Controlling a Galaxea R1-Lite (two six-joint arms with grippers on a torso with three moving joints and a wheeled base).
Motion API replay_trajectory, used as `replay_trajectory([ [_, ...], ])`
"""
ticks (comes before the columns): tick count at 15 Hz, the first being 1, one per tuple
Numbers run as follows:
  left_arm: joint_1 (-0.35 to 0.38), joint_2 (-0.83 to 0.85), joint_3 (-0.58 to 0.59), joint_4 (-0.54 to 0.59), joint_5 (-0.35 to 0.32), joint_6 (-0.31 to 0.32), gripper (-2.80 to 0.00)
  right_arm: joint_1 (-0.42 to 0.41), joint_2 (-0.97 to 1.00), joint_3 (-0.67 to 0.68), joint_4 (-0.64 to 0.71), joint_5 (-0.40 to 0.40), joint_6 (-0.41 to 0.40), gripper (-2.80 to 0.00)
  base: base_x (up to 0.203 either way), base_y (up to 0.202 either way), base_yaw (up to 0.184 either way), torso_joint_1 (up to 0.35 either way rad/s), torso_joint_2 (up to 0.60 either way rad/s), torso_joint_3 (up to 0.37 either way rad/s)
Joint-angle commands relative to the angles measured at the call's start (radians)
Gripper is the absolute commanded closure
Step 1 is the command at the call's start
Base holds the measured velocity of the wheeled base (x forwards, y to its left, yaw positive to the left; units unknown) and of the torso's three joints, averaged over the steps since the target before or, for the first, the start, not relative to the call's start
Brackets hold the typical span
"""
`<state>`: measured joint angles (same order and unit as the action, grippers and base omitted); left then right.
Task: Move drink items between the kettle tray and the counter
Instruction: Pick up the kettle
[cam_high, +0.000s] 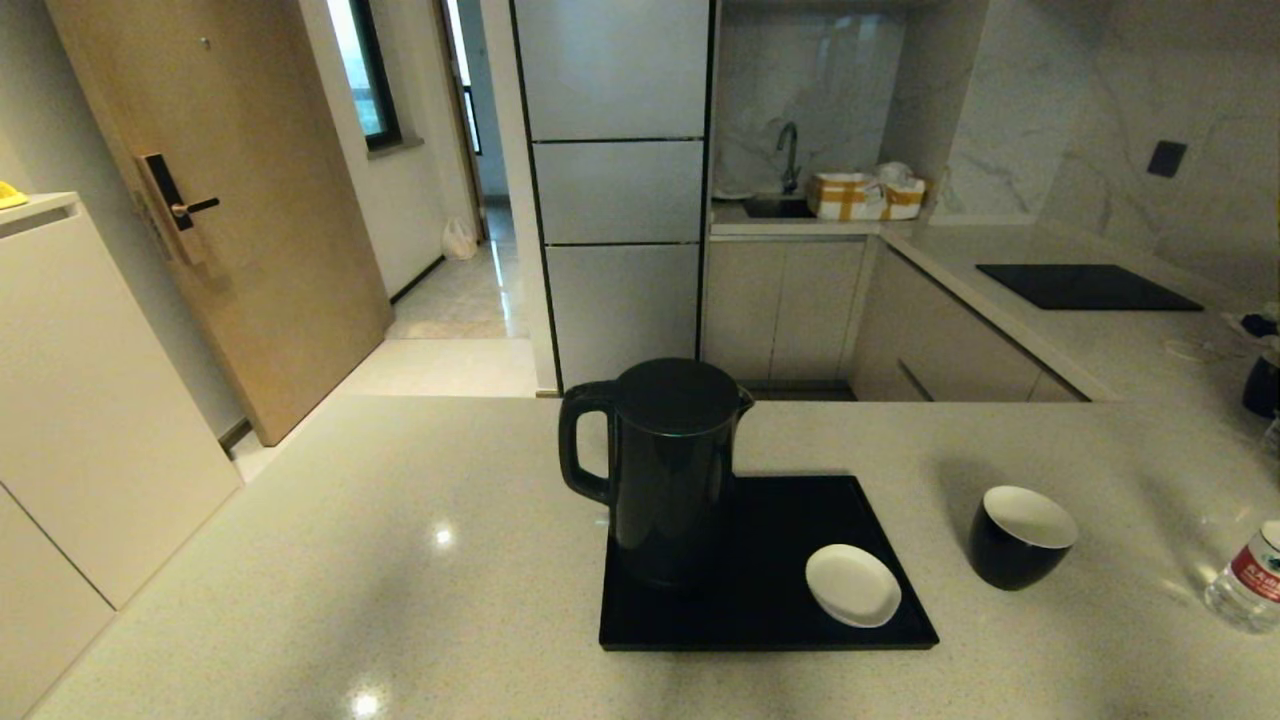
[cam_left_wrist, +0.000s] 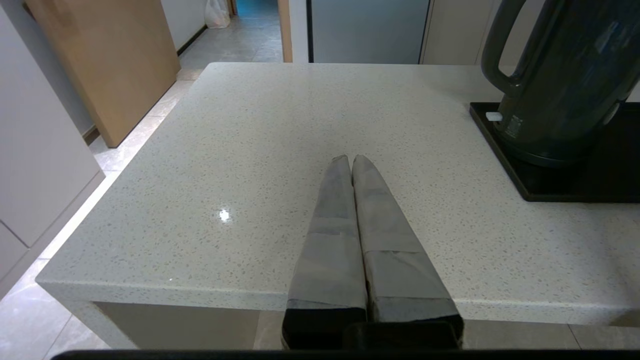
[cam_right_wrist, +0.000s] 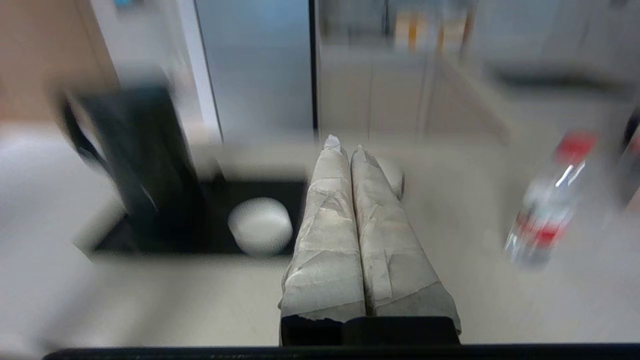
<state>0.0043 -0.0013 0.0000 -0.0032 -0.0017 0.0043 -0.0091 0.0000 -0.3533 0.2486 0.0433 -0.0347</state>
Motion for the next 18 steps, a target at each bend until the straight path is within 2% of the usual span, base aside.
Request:
replay_trajectory([
  [1,0.000,0.001,0.000,0.000,0.000,0.000,0.00,0.000,-0.002,0.294,-0.196,-0.007,-0.005,0.00,0.000,0.000,0.000,0.000,0.00,0.000],
  [3,0.000,0.001,0.000,0.000,0.000,-0.001,0.00,0.000,-0.002,0.369,-0.243,-0.027,0.008,0.00,0.000,0.000,0.000,0.000,0.00,0.000],
  [18,0.000,0.001,0.000,0.002,0.000,0.008,0.00,0.000,-0.002,0.353,-0.252,-0.049,0.029,0.00,0.000,0.000,0.000,0.000,0.00,0.000],
])
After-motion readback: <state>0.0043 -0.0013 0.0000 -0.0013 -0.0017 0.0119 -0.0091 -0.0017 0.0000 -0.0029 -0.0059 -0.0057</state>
